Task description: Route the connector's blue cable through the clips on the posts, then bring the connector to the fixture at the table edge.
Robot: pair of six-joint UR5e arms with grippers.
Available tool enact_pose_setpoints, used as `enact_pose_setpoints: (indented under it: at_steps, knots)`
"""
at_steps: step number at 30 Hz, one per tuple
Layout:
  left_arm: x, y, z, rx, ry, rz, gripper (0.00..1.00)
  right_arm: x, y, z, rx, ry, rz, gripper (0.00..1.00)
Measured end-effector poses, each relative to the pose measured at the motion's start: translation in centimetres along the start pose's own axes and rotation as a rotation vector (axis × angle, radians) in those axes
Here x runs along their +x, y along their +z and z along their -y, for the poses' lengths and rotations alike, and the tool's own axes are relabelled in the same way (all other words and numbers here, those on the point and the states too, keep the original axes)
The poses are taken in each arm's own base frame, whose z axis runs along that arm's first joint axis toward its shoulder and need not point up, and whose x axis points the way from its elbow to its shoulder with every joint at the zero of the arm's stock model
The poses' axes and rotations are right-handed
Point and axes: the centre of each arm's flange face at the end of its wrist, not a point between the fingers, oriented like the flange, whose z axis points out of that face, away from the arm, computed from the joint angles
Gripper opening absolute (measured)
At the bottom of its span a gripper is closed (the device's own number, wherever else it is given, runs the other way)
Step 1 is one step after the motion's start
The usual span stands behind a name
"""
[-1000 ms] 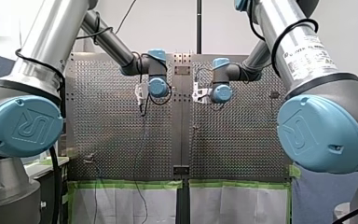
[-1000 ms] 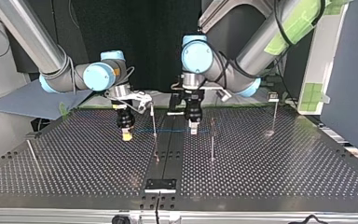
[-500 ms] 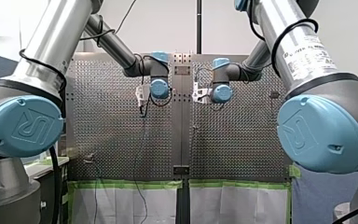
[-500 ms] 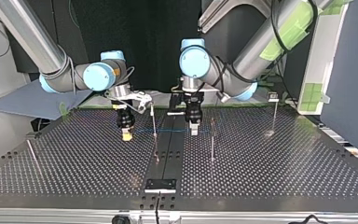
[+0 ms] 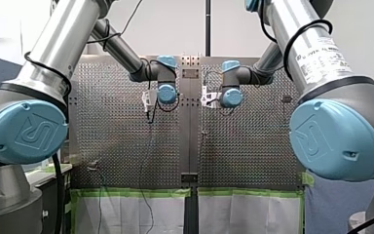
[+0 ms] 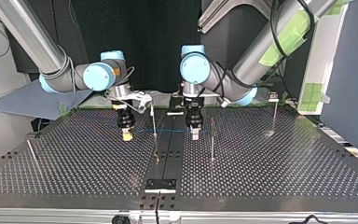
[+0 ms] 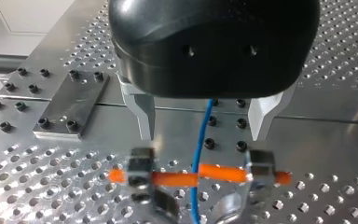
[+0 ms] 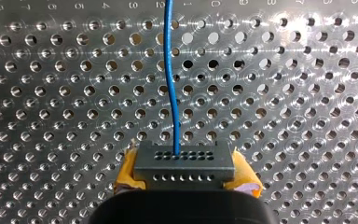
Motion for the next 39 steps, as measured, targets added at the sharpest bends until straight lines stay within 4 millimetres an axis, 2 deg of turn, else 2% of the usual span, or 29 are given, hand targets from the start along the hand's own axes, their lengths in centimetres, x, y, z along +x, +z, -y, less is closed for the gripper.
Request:
enact_pose_setpoints:
  at_steps: [7,21,23,24,25,26,27,29,30,31,32,33,34,39]
  knots:
    - [1.3,-0.1,0.3,0.003,0.013,-0.024,0.99,0.0,0.0,0.0,0.000,0.000,0.002,0.00]
    - [1.3,0.4,-0.3,-0.025,0.013,-0.013,0.99,-0.1,0.0,0.0,0.000,0.000,0.005,0.00]
    - [1.2,0.4,-0.2,-0.025,0.012,-0.011,0.83,-0.1,-0.1,0.0,0.000,-0.001,0.005,0.00]
    - [1.2,0.5,-0.2,-0.026,0.011,-0.010,0.83,-0.1,-0.1,0.0,0.000,-0.001,0.006,0.00]
    - [1.2,0.5,-0.2,-0.026,0.011,-0.009,0.75,-0.1,-0.1,0.0,0.000,-0.001,0.006,0.00]
    - [1.1,0.5,-0.2,-0.027,0.010,-0.008,0.60,-0.1,-0.1,0.0,0.000,-0.001,0.006,0.00]
    - [1.1,0.6,-0.2,-0.027,0.010,-0.007,0.60,-0.1,-0.1,0.0,0.000,-0.001,0.007,0.00]
    - [1.0,0.6,-0.2,-0.029,0.009,-0.006,0.36,-0.1,-0.1,0.0,0.000,-0.002,0.007,0.00]
    - [1.0,0.6,-0.2,-0.029,0.009,-0.005,0.36,-0.1,-0.1,0.0,0.000,-0.002,0.008,0.00]
    - [1.0,0.7,-0.3,-0.030,0.009,-0.004,0.18,-0.1,-0.1,0.0,0.000,-0.002,0.008,0.00]
    - [0.9,0.7,-0.3,-0.031,0.008,-0.004,0.07,-0.1,-0.1,0.0,0.000,-0.002,0.008,0.00]
    - [0.9,0.7,-0.3,-0.032,0.008,-0.004,0.07,-0.1,-0.1,0.0,0.000,-0.002,0.008,0.00]
    - [0.9,0.7,-0.3,-0.032,0.008,-0.004,0.00,-0.1,-0.1,0.0,0.000,-0.002,0.008,0.00]
    - [0.9,0.8,-0.5,-0.035,0.009,-0.004,0.00,-0.1,-0.1,0.0,0.000,-0.003,0.008,0.00]
